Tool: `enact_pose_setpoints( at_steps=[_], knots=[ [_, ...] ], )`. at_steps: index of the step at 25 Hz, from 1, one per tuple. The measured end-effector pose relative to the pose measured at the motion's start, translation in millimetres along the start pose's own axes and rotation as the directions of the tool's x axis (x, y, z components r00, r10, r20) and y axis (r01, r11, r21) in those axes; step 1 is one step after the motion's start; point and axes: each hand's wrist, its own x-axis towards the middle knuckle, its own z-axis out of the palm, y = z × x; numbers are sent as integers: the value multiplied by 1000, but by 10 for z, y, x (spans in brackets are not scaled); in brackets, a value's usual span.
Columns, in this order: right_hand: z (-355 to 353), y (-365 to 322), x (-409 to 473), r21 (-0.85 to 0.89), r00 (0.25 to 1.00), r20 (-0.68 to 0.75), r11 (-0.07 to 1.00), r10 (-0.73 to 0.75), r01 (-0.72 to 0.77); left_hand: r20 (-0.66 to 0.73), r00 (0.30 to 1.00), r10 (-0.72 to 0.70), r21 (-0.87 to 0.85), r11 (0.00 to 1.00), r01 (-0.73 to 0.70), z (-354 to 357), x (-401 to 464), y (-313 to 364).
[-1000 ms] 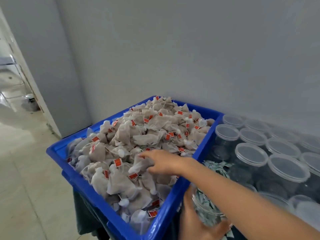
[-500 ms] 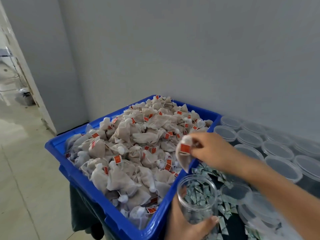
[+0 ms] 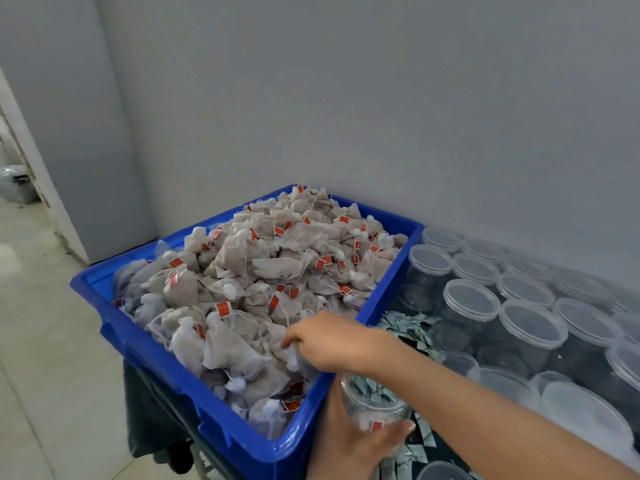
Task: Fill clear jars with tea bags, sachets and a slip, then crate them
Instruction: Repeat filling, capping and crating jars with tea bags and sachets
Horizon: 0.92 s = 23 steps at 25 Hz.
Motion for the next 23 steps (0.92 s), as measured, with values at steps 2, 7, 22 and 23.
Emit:
enact_pose_setpoints(
  at_steps=[2, 7, 22, 23],
  knots=[
    [102, -34, 182, -3, 993, 110, 1000, 31, -31, 14, 1000, -13, 36, 999, 13, -56, -32, 67],
    [-61, 25, -37, 310, 962, -239, 949, 129, -50, 27, 1000, -6, -1, 1000, 6, -82, -33, 98],
    [-272, 321, -988, 183, 929, -311, 972, 199, -147, 64, 979, 195, -106, 977, -187, 234, -46, 299],
    [-262, 281, -827, 195, 950, -266, 974, 163, -112, 69, 978, 195, -96, 977, -189, 242, -31, 307]
  ],
)
